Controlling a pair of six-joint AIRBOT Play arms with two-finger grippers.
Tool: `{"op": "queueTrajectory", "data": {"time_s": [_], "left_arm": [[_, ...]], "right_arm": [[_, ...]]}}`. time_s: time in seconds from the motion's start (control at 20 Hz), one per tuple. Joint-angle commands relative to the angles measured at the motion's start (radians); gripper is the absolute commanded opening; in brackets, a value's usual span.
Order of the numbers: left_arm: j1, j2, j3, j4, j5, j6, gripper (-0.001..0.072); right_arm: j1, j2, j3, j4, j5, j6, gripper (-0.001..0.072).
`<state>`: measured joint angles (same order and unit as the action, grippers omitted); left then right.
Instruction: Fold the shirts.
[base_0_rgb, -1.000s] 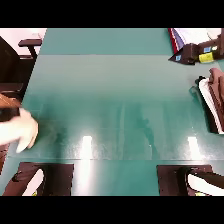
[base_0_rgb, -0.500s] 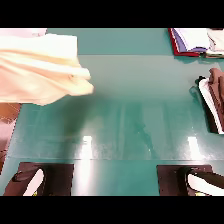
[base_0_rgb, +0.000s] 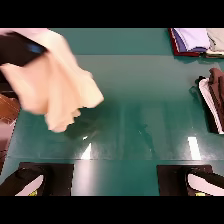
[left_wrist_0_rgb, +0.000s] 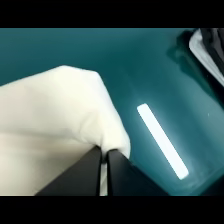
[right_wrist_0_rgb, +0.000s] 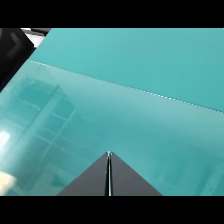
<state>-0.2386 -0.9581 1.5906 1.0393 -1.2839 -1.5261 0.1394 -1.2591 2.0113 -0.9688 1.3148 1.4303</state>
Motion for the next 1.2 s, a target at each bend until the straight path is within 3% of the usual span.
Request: {"op": "queueTrajectory", "data": {"time_s": [0.0,0.15,0.2,0.25,0.3,0.55,0.7,1.0,1.15], "left_arm": [[-0.282,-0.166,0.002,0.077,-0.037,-0.010,0.0025],[-0.437,-0.318,0.002,0.072,-0.029,0.037,0.0059],[-0.461,-0.352,0.002,0.066,-0.019,0.067,0.0373],[-0.467,-0.375,0.002,0.064,0.000,0.069,0.0588],[-0.457,-0.382,0.002,0.081,0.024,0.077,0.0542],[-0.208,-0.398,-0.002,0.134,0.094,0.054,0.0542],[-0.082,-0.463,-0.066,0.070,0.103,0.033,0.0542],[-0.067,-0.675,-0.216,-0.086,0.208,0.042,0.0542],[-0.068,-0.759,-0.216,-0.212,0.218,0.098,0.0542]], "right_arm": [[-0.005,0.000,-0.002,-0.001,-0.006,0.001,0.0017],[-0.005,0.000,-0.002,-0.001,-0.003,0.001,0.0017],[-0.005,0.000,-0.002,-0.001,-0.001,0.001,0.0017],[-0.005,0.000,-0.002,-0.001,-0.001,0.001,0.0018],[-0.005,0.000,-0.002,-0.001,-0.001,0.001,0.0017],[-0.005,0.000,-0.002,-0.002,0.005,0.001,0.0017],[-0.004,0.000,-0.002,-0.002,0.005,0.001,0.0018],[-0.004,0.000,-0.002,-0.001,0.008,0.001,0.0017],[-0.004,0.000,-0.002,-0.001,0.014,0.001,0.0017]]}}
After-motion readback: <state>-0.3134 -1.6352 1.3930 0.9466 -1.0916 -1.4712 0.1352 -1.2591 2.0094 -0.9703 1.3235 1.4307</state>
